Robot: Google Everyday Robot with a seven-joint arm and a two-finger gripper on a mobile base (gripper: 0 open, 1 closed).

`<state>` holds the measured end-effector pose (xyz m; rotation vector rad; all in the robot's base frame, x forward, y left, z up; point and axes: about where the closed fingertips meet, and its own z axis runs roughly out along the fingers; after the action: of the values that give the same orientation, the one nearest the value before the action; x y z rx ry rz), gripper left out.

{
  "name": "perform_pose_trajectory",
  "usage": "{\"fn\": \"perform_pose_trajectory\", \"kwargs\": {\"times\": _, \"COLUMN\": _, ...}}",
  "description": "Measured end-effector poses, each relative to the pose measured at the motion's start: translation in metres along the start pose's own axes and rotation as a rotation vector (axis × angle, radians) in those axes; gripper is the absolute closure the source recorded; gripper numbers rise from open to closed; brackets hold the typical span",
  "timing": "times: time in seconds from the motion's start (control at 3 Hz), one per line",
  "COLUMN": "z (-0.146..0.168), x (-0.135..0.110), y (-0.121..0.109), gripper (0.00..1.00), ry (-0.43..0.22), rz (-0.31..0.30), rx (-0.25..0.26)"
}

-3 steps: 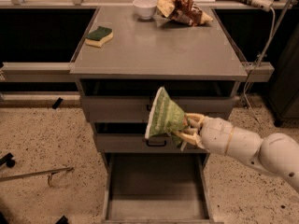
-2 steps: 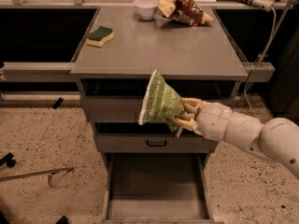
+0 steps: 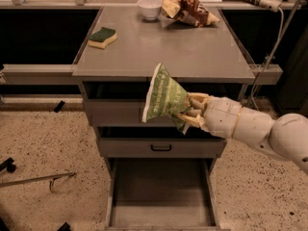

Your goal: Pick green jalapeno chip bag from bottom drawer and place on counter

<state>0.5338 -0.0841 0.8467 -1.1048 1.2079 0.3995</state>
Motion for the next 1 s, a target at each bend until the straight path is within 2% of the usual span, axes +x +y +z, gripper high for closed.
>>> {"fn": "perform_pose_trajectory", "kwargs": {"times": 0.33, "z": 0.004, "x": -0.061, "y": -0.039, "gripper": 1.00, "ry": -0.049, "rz": -0.093, "rx": 0.006}}
{"fn": "perform_pose_trajectory", "kwargs": {"times": 0.67, "z": 0.011, "x": -0.115, "y": -0.094, "gripper": 1.00, "ry": -0.077, "rz": -0.156, "rx": 0.027}}
{"fn": "perform_pose_trajectory", "kwargs": {"times": 1.0, "z": 0.027, "x": -0.151, "y": -0.134, "gripper": 1.00, "ry": -0.102, "rz": -0.205, "rx": 0.043}}
